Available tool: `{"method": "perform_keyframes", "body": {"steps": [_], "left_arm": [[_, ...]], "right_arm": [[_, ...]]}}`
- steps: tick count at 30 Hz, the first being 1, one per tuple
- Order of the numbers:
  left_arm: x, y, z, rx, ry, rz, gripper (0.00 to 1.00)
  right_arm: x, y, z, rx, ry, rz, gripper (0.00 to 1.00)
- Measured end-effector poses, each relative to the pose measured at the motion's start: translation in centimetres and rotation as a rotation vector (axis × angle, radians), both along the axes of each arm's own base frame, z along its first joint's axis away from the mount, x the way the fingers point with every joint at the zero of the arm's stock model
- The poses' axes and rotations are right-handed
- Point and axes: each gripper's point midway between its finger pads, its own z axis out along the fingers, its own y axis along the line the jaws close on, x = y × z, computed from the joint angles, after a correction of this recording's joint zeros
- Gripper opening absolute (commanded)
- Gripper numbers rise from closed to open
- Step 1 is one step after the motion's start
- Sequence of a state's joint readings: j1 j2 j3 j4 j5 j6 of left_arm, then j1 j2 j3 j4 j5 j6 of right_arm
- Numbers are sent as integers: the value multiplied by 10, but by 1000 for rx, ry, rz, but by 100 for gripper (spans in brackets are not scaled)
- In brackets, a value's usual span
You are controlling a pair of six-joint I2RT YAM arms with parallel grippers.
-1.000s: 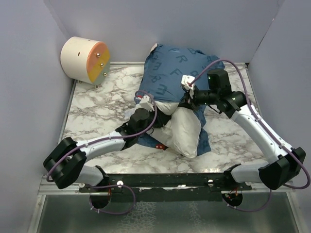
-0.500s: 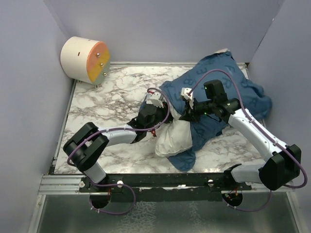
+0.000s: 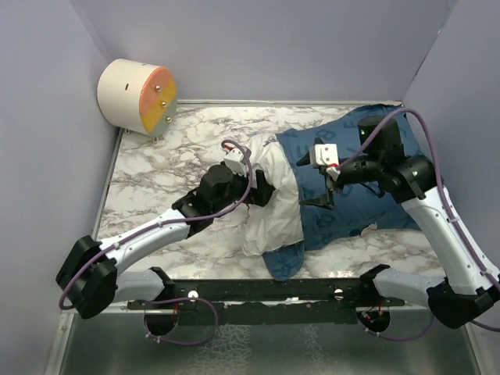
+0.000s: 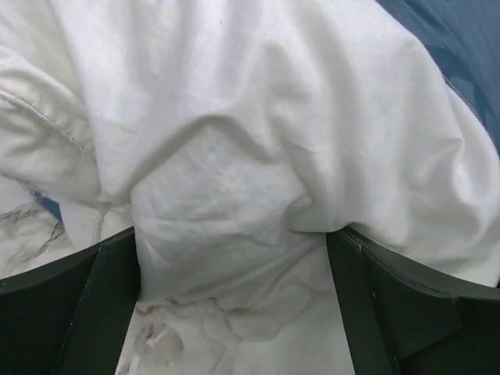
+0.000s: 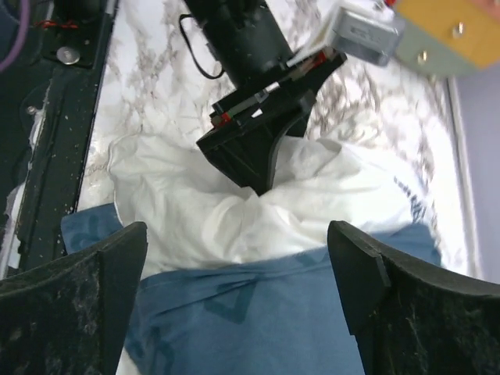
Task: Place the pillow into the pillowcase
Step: Stuff the pillow into the pillowcase.
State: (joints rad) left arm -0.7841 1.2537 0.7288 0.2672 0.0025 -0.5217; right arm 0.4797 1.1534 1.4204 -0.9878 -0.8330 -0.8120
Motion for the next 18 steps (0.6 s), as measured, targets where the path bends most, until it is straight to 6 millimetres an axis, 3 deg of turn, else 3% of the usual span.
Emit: {"method": "perform_keyframes", "body": {"steps": [3, 7, 11, 15, 18], "left_arm": [[-14, 16, 6, 72, 31, -7, 98], [-33, 41, -3, 156, 92, 3, 98], [-45, 65, -8, 199, 131, 40, 99], [-55, 90, -5, 197, 142, 102, 99], [-61, 101, -4, 179, 150, 131, 99]], "right_arm": [[-16, 9, 11, 30, -71, 146, 100], [-43, 35, -10, 24, -97, 352, 100], [-77, 65, -55, -56, -98, 566, 100], [-81, 72, -114, -202, -116, 621, 98], [-75, 66, -157, -324, -141, 610, 88]]}}
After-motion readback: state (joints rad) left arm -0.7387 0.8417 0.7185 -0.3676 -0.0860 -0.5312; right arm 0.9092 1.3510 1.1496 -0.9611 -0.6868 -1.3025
